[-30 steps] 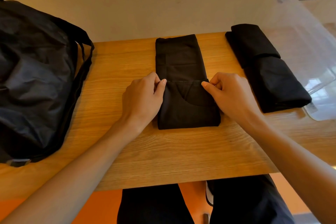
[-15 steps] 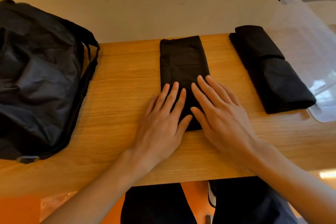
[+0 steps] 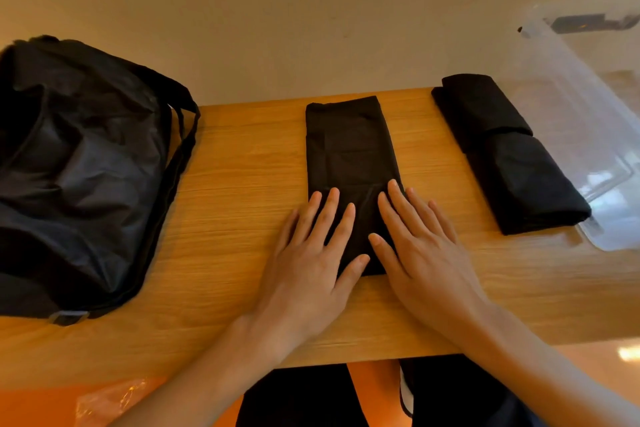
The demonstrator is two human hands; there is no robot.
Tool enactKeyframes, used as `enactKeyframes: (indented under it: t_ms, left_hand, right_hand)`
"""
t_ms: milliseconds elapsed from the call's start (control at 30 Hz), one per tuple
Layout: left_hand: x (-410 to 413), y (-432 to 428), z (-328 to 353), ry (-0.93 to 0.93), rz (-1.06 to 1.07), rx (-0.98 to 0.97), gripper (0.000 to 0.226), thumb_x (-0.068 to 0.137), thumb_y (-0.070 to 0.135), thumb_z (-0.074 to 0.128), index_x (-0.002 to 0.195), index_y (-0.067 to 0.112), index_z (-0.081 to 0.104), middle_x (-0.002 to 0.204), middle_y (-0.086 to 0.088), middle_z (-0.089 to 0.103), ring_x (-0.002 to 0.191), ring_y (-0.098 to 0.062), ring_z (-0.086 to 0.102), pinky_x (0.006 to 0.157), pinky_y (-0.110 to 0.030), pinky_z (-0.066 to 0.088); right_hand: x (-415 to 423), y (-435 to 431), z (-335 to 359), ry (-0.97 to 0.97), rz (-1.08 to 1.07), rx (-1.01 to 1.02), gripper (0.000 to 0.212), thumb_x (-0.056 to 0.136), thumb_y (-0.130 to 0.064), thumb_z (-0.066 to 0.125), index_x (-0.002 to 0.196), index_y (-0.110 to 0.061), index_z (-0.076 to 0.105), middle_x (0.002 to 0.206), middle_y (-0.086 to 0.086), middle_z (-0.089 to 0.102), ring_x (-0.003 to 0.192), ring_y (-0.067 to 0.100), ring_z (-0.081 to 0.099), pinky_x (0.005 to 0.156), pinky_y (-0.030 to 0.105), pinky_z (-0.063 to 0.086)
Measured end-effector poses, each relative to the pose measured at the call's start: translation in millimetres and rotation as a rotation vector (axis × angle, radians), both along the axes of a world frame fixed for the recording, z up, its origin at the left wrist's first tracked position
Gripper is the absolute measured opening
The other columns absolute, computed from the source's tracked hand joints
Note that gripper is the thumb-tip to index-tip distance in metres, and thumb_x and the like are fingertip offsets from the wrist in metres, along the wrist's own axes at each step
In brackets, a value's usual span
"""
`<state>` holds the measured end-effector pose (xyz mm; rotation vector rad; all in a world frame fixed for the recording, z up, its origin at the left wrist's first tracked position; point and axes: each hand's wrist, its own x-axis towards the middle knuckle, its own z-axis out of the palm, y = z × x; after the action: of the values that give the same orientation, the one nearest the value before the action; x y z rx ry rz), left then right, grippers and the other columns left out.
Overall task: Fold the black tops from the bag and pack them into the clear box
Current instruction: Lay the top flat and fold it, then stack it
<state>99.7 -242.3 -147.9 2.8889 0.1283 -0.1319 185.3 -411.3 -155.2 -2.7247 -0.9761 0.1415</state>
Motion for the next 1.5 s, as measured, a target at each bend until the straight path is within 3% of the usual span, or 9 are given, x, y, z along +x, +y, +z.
enactKeyframes:
  t_ms: [100, 167, 333, 467, 533, 800, 1000, 1133, 1500]
  left_hand:
    - [11.2, 16.5, 14.1, -0.139, 0.012, -0.222, 0.064, 0.105, 0.062, 0.022, 0.162, 0.035, 0.017, 0.170, 0.012, -0.011, 0.155, -0.006, -0.012, 0.125, -0.029, 0.003]
    - [33.8, 36.3, 18.7, -0.319, 0.081, -0.269, 0.060, 0.105, 0.056, 0.032, 0.157, 0.027, 0.036, 0.169, 0.006, 0.014, 0.155, -0.010, 0.011, 0.123, -0.028, 0.014]
    - [130.7, 88.3, 18.1, -0.344, 0.363, -0.285, 0.042, 0.106, 0.044, 0.046, 0.133, 0.015, 0.059, 0.131, -0.005, 0.052, 0.126, -0.022, 0.048, 0.105, -0.037, 0.044]
    - [187.9, 113.6, 8.2, -0.230, 0.479, -0.272, 0.034, 0.101, 0.051, 0.054, 0.109, 0.019, 0.061, 0.117, -0.005, 0.059, 0.112, -0.027, 0.057, 0.096, -0.044, 0.052]
    - [203.0, 116.9, 6.9, -0.191, 0.472, -0.254, 0.035, 0.096, 0.054, 0.062, 0.106, 0.021, 0.061, 0.112, -0.003, 0.063, 0.109, -0.027, 0.059, 0.093, -0.047, 0.053]
    - [208.7, 121.1, 21.0, -0.175, 0.453, -0.550, 0.027, 0.094, 0.029, 0.074, 0.112, 0.013, 0.063, 0.104, -0.002, 0.068, 0.098, -0.019, 0.065, 0.080, -0.032, 0.052]
    - [204.4, 126.0, 25.9, -0.104, 0.471, -0.821, 0.035, 0.086, 0.012, 0.081, 0.115, 0.014, 0.062, 0.098, -0.001, 0.076, 0.094, -0.013, 0.072, 0.073, -0.020, 0.054]
    - [202.4, 126.2, 27.5, -0.144, 0.501, -0.884, 0.031, 0.085, 0.012, 0.081, 0.114, 0.012, 0.069, 0.102, -0.001, 0.073, 0.091, -0.005, 0.067, 0.061, -0.004, 0.047]
    - [207.3, 129.0, 22.0, -0.279, 0.507, -0.860, 0.010, 0.087, 0.020, 0.081, 0.094, 0.018, 0.075, 0.077, 0.006, 0.069, 0.069, 0.000, 0.064, 0.065, -0.015, 0.047]
  right_hand:
    - [14.1, 5.8, 14.4, -0.075, -0.051, 0.192, 0.062, 0.106, -0.056, 0.024, 0.158, -0.024, 0.033, 0.168, 0.006, 0.020, 0.157, 0.021, 0.010, 0.126, 0.037, 0.007]
    - [39.3, 18.1, 26.4, -0.072, -0.128, 0.339, 0.052, 0.107, -0.048, 0.036, 0.150, -0.021, 0.045, 0.159, 0.005, 0.038, 0.148, 0.022, 0.031, 0.117, 0.033, 0.022]
    - [131.2, 71.6, 36.7, 0.165, -0.268, 0.333, 0.045, 0.104, -0.041, 0.052, 0.140, -0.015, 0.047, 0.127, 0.006, 0.059, 0.116, 0.023, 0.056, 0.088, 0.033, 0.046]
    - [185.5, 101.9, 24.6, 0.240, -0.366, 0.311, 0.039, 0.100, -0.047, 0.059, 0.084, -0.013, 0.051, 0.077, 0.000, 0.052, 0.067, 0.017, 0.051, 0.061, 0.032, 0.037]
    - [200.9, 108.2, 26.3, 0.271, -0.371, 0.254, 0.044, 0.096, -0.045, 0.067, 0.073, -0.013, 0.048, 0.065, 0.001, 0.047, 0.057, 0.016, 0.047, 0.054, 0.031, 0.037]
    - [212.9, 107.3, 37.7, 0.502, -0.392, 0.372, 0.022, 0.090, -0.028, 0.078, 0.086, -0.010, 0.067, 0.082, 0.001, 0.065, 0.075, 0.012, 0.060, 0.059, 0.025, 0.046]
    - [220.0, 112.1, 41.0, 0.574, -0.413, 0.378, 0.034, 0.087, -0.033, 0.081, 0.106, -0.008, 0.067, 0.097, 0.002, 0.067, 0.087, 0.014, 0.060, 0.063, 0.025, 0.041]
    - [223.5, 112.7, 42.4, 0.606, -0.391, 0.328, 0.024, 0.085, -0.026, 0.082, 0.087, -0.011, 0.064, 0.085, 0.002, 0.062, 0.088, 0.020, 0.061, 0.063, 0.027, 0.041]
    - [224.7, 111.2, 42.3, 0.605, -0.404, 0.454, 0.031, 0.092, -0.028, 0.076, 0.109, -0.004, 0.071, 0.092, 0.003, 0.065, 0.075, 0.009, 0.055, 0.061, 0.024, 0.041]
